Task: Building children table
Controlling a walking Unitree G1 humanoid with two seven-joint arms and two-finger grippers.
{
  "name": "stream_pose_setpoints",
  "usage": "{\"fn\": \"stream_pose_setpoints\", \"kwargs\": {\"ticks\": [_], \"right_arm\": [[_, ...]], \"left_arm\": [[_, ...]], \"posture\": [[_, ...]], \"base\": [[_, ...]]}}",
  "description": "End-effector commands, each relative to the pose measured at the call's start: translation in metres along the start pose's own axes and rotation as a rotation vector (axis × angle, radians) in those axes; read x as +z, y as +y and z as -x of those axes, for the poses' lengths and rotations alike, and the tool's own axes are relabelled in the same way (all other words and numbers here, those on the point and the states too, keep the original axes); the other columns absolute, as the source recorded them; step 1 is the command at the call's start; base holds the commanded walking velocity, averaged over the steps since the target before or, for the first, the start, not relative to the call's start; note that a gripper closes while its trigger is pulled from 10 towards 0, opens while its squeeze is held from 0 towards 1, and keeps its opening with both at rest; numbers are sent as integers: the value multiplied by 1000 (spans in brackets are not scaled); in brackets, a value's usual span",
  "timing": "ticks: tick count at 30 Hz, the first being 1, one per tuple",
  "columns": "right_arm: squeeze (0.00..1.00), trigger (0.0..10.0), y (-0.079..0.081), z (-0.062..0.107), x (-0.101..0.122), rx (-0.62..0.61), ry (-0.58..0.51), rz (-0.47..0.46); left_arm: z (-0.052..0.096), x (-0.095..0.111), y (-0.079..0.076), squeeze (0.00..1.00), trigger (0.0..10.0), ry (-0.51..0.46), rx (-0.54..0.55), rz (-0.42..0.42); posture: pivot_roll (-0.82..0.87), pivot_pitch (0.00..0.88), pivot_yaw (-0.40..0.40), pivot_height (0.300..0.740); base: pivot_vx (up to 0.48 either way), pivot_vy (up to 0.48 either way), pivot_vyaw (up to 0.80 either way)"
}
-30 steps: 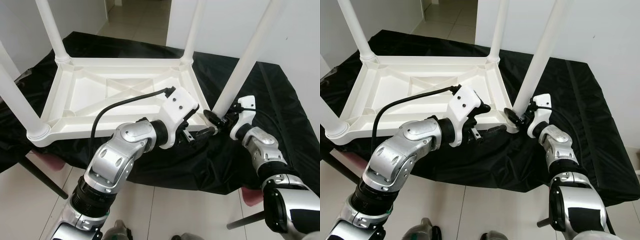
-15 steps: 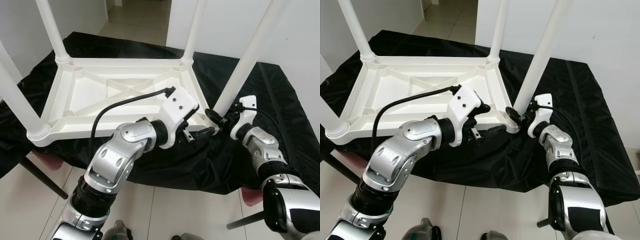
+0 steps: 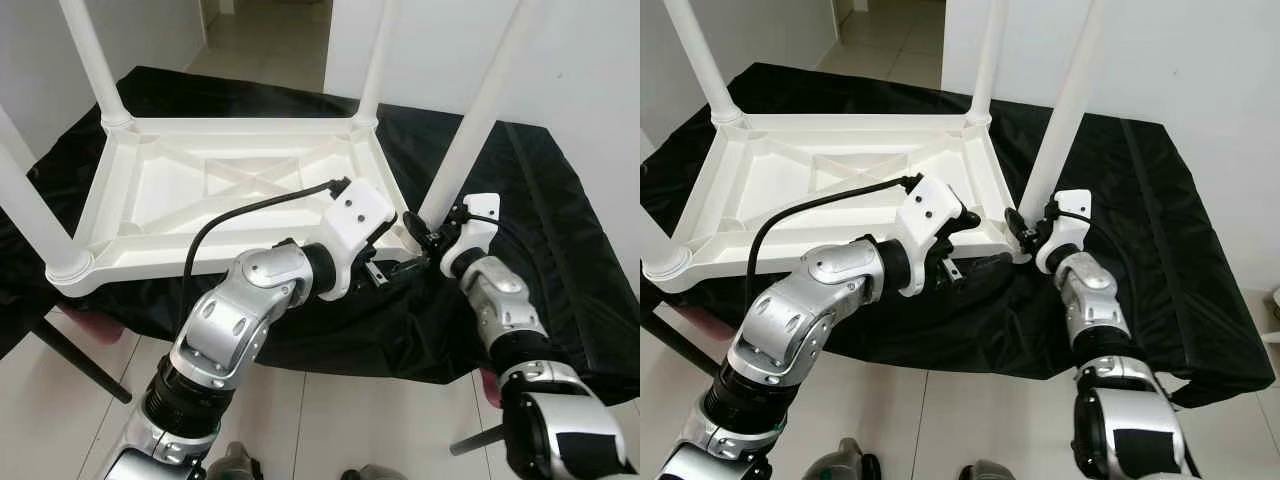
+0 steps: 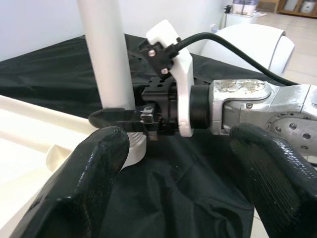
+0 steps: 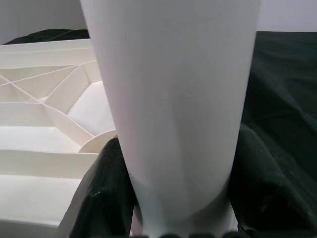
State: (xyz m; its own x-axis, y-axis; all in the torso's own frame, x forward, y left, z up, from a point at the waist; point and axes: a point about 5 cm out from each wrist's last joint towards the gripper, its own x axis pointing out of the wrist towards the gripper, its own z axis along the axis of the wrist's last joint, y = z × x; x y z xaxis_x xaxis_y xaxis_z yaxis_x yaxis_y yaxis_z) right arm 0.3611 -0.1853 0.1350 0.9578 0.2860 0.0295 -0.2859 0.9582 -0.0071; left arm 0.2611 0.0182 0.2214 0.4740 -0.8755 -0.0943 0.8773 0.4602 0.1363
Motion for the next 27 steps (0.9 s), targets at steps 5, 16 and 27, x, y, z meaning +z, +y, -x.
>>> {"fn": "stream_pose_setpoints", "kwargs": {"ticks": [5, 16, 27], "right_arm": [[0, 10000, 12, -1, -15, -148, 62, -90], [0, 10000, 15, 3, -24, -484, 71, -112], [1000, 10000, 22, 5, -22, -484, 73, -112]], "left_arm": [[-2, -3, 1, 0, 10000, 5, 39, 1], [-4, -4, 0, 0, 10000, 2, 27, -2], [-5, -5, -2, 0, 10000, 7, 19, -4]], "posture": [[63, 11, -50, 740], [59, 0, -48, 740], [67, 0, -48, 740]], "base": [[0, 0, 0], [0, 0, 0], [0, 0, 0]]}}
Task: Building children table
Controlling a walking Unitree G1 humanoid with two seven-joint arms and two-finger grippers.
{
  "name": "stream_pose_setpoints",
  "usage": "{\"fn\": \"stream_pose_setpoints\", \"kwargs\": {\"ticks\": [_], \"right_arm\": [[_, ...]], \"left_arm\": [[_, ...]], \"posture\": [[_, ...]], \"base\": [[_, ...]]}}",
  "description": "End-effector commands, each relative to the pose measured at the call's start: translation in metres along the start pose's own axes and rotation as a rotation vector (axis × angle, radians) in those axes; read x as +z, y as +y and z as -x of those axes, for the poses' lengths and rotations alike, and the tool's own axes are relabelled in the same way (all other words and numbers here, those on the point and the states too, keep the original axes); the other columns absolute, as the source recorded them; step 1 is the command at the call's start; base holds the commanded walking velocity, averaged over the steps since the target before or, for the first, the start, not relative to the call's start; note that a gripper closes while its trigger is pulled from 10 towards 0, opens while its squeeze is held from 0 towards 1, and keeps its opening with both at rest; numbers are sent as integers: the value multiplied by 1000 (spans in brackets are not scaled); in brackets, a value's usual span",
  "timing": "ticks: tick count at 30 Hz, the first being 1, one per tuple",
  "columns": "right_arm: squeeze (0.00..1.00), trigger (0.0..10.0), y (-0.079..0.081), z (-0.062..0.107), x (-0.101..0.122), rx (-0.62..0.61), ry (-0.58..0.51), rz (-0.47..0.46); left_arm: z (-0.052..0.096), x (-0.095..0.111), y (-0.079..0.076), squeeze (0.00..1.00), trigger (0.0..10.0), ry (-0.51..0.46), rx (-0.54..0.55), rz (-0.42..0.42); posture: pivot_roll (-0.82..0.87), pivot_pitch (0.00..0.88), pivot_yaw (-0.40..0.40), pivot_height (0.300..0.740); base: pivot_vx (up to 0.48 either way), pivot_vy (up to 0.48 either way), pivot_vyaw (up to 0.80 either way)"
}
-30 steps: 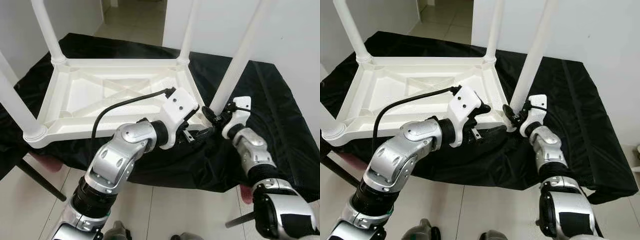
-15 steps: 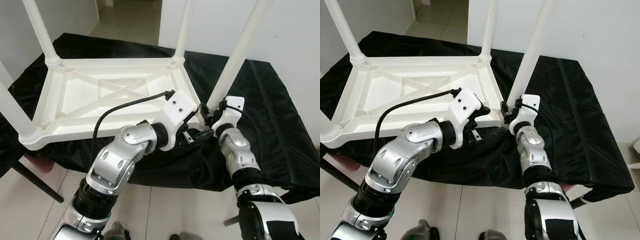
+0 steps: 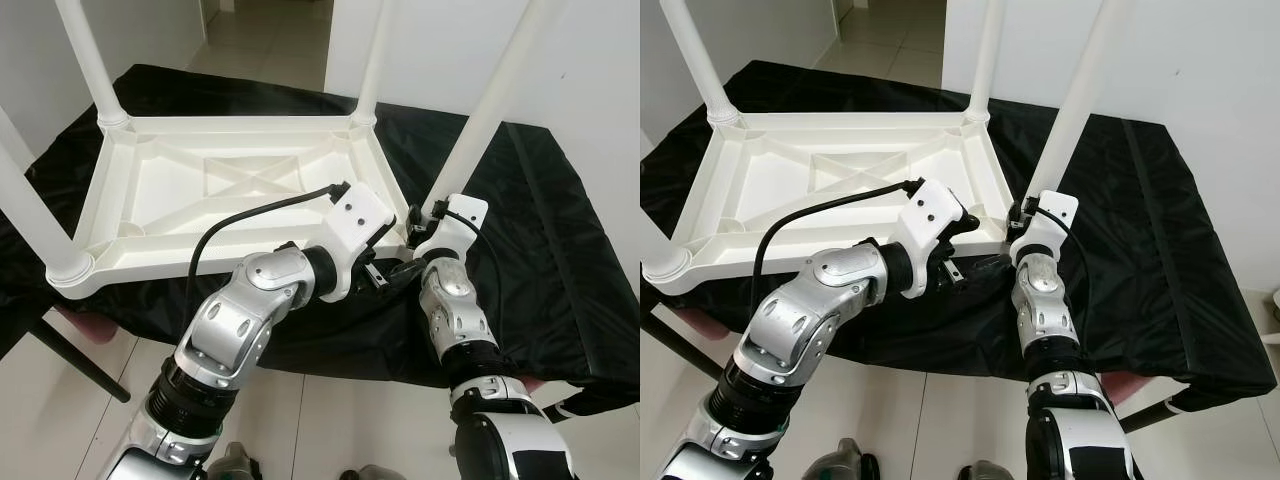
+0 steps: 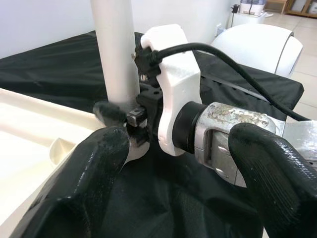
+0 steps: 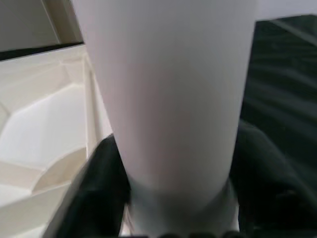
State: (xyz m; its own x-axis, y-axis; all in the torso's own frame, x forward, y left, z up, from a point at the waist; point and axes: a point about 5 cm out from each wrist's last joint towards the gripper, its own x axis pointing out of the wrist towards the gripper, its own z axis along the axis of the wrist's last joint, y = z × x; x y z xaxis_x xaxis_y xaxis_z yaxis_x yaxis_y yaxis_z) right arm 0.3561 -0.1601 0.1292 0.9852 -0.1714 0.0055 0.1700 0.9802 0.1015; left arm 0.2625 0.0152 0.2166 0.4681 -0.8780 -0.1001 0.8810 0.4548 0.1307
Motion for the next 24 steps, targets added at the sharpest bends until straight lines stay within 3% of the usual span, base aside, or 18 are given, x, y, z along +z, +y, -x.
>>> {"fn": "stream_pose_setpoints", "kwargs": {"ticks": [1, 8, 15, 16, 17, 24], "right_arm": [[1000, 10000, -9, 5, -15, -25, 66, 2], [1000, 10000, -10, 5, -12, -33, 52, -2], [1000, 10000, -13, 6, -6, 54, 12, 13], [192, 10000, -17, 5, -4, 77, 1, 22], [0, 10000, -21, 4, -2, 97, -8, 26], [0, 10000, -32, 1, 6, 177, -43, 27]], "left_arm": [[-1, -1, -1, 0, 10000, 3, 26, -8], [-1, -2, -2, 0, 10000, 2, 27, -4], [-1, -2, -2, 0, 10000, -1, 31, -6], [-2, -2, -2, 0, 10000, -2, 32, -6], [-2, -2, -2, 0, 10000, -2, 32, -6], [-2, -2, -1, 0, 10000, -4, 33, -8]], "posture": [[67, 0, -48, 740], [68, 0, -53, 740], [67, 0, -57, 740], [66, 0, -58, 740], [64, 0, -59, 740], [61, 0, -59, 740]], "base": [[0, 0, 0], [0, 0, 0], [0, 0, 0], [0, 0, 0], [0, 0, 0], [0, 0, 0]]}}
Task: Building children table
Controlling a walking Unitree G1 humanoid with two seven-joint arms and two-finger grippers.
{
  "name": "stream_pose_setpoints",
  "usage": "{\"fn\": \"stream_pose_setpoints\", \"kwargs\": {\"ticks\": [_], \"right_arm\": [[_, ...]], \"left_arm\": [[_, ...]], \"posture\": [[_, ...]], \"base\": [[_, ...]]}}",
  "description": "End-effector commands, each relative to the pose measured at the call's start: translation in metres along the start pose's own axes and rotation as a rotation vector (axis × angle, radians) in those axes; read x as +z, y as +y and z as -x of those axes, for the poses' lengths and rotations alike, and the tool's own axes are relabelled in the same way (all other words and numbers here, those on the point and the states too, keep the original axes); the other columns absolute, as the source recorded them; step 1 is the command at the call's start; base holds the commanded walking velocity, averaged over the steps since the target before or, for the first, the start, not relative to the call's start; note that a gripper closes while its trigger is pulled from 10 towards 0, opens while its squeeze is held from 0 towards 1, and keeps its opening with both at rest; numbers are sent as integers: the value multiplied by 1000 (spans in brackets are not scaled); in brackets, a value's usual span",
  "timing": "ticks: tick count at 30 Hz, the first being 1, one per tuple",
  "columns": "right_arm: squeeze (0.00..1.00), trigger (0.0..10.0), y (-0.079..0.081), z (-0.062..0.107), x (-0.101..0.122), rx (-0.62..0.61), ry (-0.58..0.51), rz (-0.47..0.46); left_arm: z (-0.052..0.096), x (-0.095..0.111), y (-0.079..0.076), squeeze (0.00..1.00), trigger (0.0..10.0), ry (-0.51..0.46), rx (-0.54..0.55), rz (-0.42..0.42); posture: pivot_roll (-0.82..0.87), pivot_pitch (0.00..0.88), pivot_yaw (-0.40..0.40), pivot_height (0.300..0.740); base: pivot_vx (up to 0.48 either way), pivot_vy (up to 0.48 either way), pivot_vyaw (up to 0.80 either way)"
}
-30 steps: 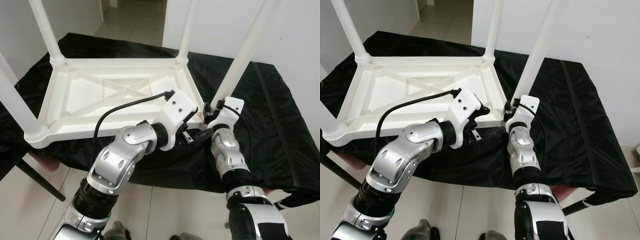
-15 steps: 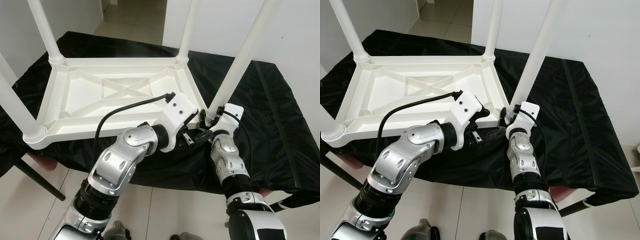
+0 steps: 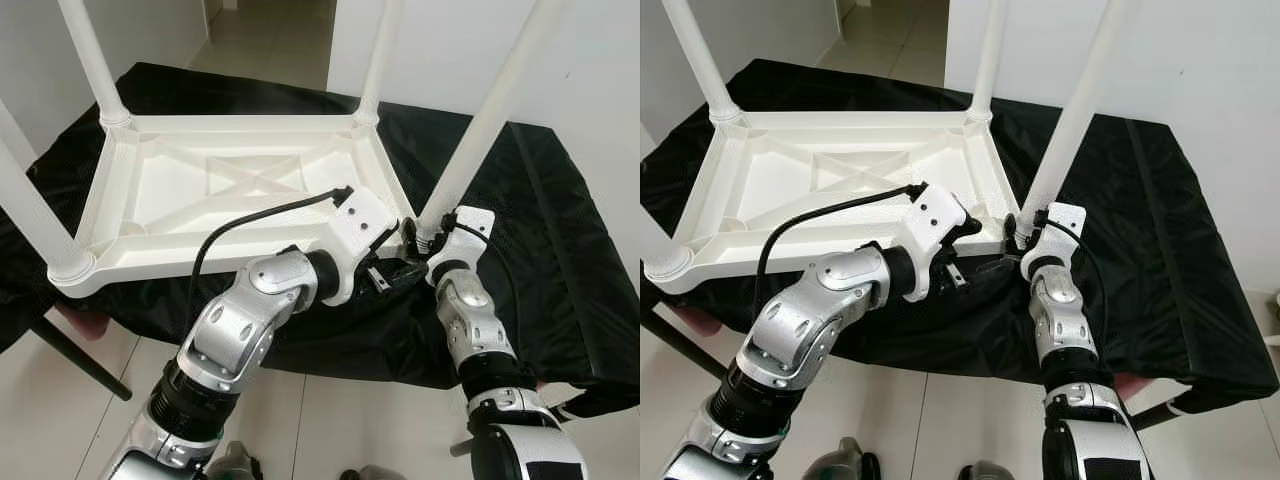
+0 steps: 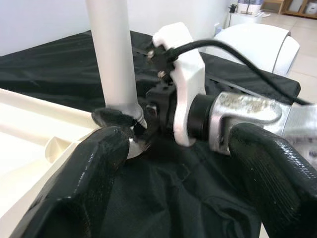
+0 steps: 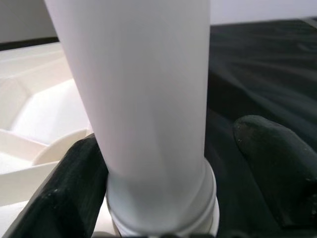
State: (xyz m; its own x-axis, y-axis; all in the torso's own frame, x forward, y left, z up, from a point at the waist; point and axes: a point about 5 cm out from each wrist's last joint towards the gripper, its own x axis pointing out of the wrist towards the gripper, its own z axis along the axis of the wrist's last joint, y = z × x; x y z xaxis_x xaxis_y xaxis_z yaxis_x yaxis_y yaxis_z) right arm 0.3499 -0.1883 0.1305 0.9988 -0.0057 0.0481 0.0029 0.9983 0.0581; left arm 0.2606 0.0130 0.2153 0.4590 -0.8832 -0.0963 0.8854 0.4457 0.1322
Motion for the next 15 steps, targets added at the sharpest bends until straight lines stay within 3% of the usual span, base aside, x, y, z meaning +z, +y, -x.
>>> {"fn": "stream_pose_setpoints", "kwargs": {"ticks": [1, 6, 8, 15], "right_arm": [[0, 10000, -4, 0, 2, 8, -15, -10], [0, 10000, -17, -2, 13, 111, -53, 8], [0, 10000, -30, -4, 19, 213, -42, 69], [0, 10000, -36, -7, 21, 324, -7, 118]], "left_arm": [[-1, -1, 2, 0, 10000, 1, 43, -6], [-1, 0, 2, 0, 10000, -2, 45, -8], [-1, 1, 4, 0, 10000, -6, 47, -9], [-1, 2, 5, 0, 10000, -10, 50, -11]], "posture": [[61, 0, -59, 740], [54, 0, -59, 740], [50, 0, -56, 740], [49, 0, -51, 740]], "base": [[0, 0, 0], [0, 0, 0], [0, 0, 0], [0, 0, 0]]}}
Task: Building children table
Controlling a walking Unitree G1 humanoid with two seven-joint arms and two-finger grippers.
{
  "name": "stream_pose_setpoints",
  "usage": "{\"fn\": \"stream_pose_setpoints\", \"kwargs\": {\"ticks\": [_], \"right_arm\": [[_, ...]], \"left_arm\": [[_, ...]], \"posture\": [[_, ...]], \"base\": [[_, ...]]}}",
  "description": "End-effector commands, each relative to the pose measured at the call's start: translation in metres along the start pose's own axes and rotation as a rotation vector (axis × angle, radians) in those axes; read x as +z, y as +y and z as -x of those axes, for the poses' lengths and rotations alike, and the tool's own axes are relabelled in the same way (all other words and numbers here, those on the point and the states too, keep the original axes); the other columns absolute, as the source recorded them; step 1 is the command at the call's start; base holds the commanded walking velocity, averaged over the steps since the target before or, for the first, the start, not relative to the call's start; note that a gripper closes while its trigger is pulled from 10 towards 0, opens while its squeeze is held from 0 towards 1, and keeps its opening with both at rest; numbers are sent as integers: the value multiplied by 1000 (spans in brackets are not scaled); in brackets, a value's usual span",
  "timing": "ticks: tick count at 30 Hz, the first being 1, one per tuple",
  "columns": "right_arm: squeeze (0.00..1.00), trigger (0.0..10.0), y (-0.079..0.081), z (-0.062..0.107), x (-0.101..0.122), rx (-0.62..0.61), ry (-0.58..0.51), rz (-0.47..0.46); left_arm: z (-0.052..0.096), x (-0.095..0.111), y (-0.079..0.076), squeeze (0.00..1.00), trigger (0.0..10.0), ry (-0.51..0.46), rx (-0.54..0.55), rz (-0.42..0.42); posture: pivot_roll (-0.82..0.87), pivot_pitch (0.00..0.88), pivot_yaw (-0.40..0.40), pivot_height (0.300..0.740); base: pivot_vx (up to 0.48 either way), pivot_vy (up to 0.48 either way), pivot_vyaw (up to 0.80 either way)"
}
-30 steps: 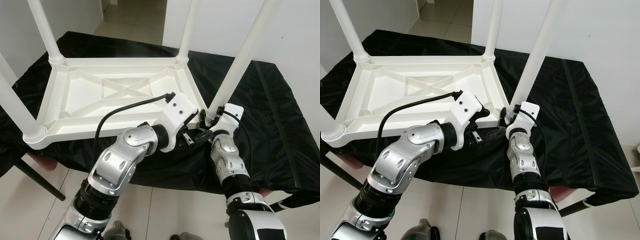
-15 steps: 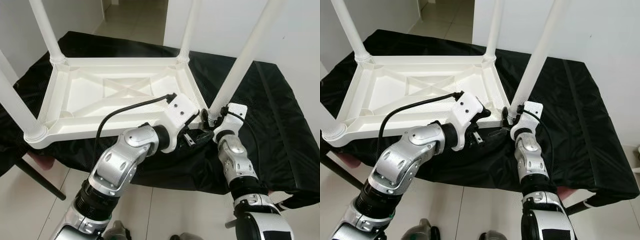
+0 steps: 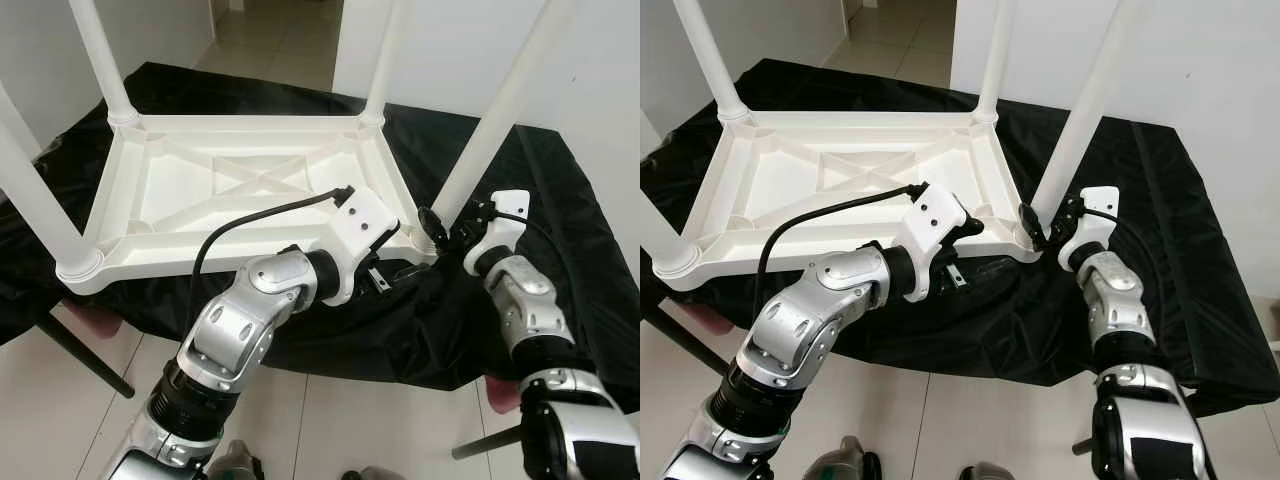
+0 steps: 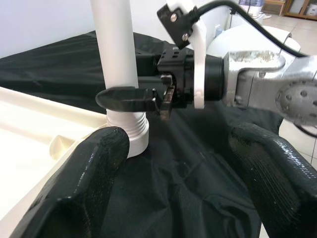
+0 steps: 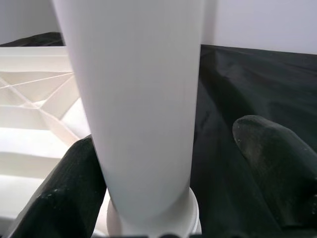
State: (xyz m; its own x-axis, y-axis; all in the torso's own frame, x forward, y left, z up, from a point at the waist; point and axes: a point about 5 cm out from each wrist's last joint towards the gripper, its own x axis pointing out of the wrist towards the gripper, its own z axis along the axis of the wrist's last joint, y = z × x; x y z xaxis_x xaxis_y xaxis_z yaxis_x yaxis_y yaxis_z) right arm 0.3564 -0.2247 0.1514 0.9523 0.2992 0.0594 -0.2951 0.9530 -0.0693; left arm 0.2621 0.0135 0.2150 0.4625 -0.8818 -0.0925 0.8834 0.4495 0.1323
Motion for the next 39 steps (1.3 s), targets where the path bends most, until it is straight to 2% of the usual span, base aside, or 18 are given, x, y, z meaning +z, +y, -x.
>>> {"fn": "stream_pose_setpoints", "kwargs": {"ticks": [1, 6, 9, 10, 11, 12, 13, 15, 27, 28, 35, 37, 39], "right_arm": [[0, 10000, 0, 0, -2, 40, 18, 11], [0, 10000, 0, -1, -3, 81, 34, 13], [0, 10000, 7, -3, -9, 199, 85, 4], [0, 10000, 7, -3, -9, 199, 85, 4], [0, 4039, 9, -4, -10, 222, 91, -11], [0, 4039, 9, -4, -10, 222, 91, -11], [0, 353, 10, -4, -12, 242, 97, -25], [0, 0, 11, -4, -13, 257, 104, -36], [0, 0, 10, -1, -16, 296, 108, -62], [0, 10000, 11, -1, -17, 292, 108, -63], [0, 10000, 13, -1, -19, 256, 108, -69], [0, 10000, 16, -2, -20, 182, 95, -81], [0, 10000, 16, -2, -20, 182, 95, -81]], "left_arm": [[-1, 3, 4, 0, 10000, -8, 47, -12], [-1, 3, 5, 0, 10000, -9, 48, -13], [0, 4, 6, 0, 10000, -10, 52, -16], [0, 4, 6, 0, 10000, -10, 52, -16], [0, 4, 6, 0, 10000, -10, 54, -17], [0, 4, 6, 0, 10000, -10, 54, -17], [0, 4, 6, 0, 10000, -11, 57, -17], [0, 5, 6, 0, 10000, -11, 59, -18], [0, 5, 7, 0, 10000, -14, 64, -18], [0, 5, 7, 0, 10000, -15, 63, -17], [-1, 2, 6, 0, 10000, -12, 59, -11], [-2, -2, 5, 0, 10000, -2, 55, -4], [-2, -2, 5, 0, 10000, -2, 55, -4]], "posture": [[50, 0, -51, 740], [51, 0, -48, 740], [59, 0, -47, 740], [59, 0, -47, 740], [60, 0, -48, 740], [60, 0, -48, 740], [66, 0, -50, 740], [67, 0, -50, 740], [63, 0, -52, 740], [60, 1, -52, 740], [51, 2, -54, 740], [47, 0, -53, 740], [47, 0, -53, 740]], "base": [[0, 0, 0], [0, 0, 0], [0, 0, 0], [0, 0, 0], [0, 0, 0], [0, 0, 0], [0, 0, 0], [0, 0, 0], [0, 0, 0], [0, 0, 0], [0, 0, 0], [0, 0, 0], [0, 0, 0]]}}
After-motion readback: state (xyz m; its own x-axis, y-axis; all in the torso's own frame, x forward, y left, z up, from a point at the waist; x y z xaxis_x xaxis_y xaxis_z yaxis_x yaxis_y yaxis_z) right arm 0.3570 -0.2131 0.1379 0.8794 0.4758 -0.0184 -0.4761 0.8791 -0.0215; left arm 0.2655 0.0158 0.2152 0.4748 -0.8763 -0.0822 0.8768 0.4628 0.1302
